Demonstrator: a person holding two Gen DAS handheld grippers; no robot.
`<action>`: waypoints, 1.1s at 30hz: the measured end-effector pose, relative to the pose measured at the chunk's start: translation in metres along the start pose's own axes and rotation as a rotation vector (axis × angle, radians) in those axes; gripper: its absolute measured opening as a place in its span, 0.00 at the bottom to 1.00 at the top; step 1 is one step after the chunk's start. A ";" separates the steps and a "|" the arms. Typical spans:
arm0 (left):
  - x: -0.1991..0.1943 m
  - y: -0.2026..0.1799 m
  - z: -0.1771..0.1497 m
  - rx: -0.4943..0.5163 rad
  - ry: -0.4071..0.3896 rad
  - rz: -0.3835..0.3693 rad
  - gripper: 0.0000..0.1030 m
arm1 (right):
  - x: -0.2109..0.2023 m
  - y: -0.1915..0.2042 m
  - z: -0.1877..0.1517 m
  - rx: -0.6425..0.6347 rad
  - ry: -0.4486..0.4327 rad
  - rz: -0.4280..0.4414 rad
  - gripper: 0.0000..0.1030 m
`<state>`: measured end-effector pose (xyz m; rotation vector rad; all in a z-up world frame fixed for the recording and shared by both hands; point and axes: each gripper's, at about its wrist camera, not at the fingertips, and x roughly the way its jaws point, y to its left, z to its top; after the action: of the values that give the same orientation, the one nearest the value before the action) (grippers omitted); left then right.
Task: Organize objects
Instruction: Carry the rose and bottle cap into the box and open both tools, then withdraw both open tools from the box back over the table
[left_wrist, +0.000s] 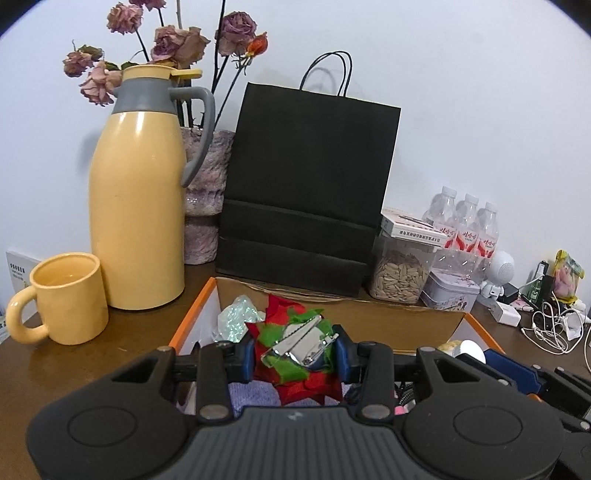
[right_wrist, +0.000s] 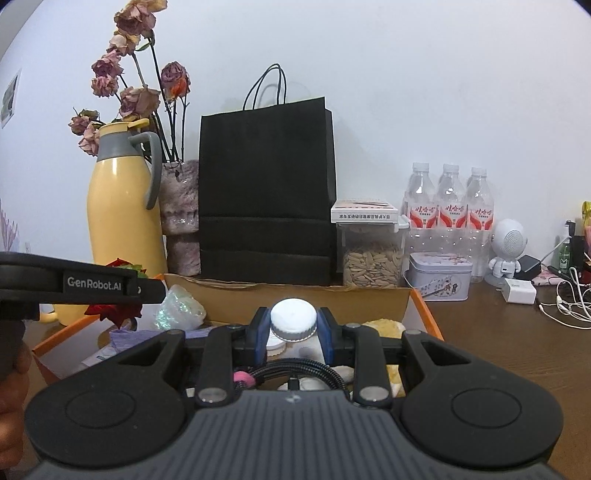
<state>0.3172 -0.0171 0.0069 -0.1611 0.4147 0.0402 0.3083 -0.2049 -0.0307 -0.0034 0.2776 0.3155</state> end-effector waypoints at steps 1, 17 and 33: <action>0.001 0.001 0.000 0.002 0.001 0.001 0.37 | 0.001 -0.001 0.000 0.001 0.002 0.000 0.27; 0.004 -0.003 -0.004 0.050 -0.022 0.063 1.00 | 0.005 -0.010 -0.002 0.016 0.037 -0.021 0.98; -0.011 0.002 -0.016 0.061 -0.036 0.068 1.00 | -0.013 -0.011 -0.009 -0.003 -0.004 -0.060 1.00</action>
<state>0.3007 -0.0183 -0.0029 -0.0862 0.3854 0.0971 0.2976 -0.2196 -0.0366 -0.0144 0.2723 0.2568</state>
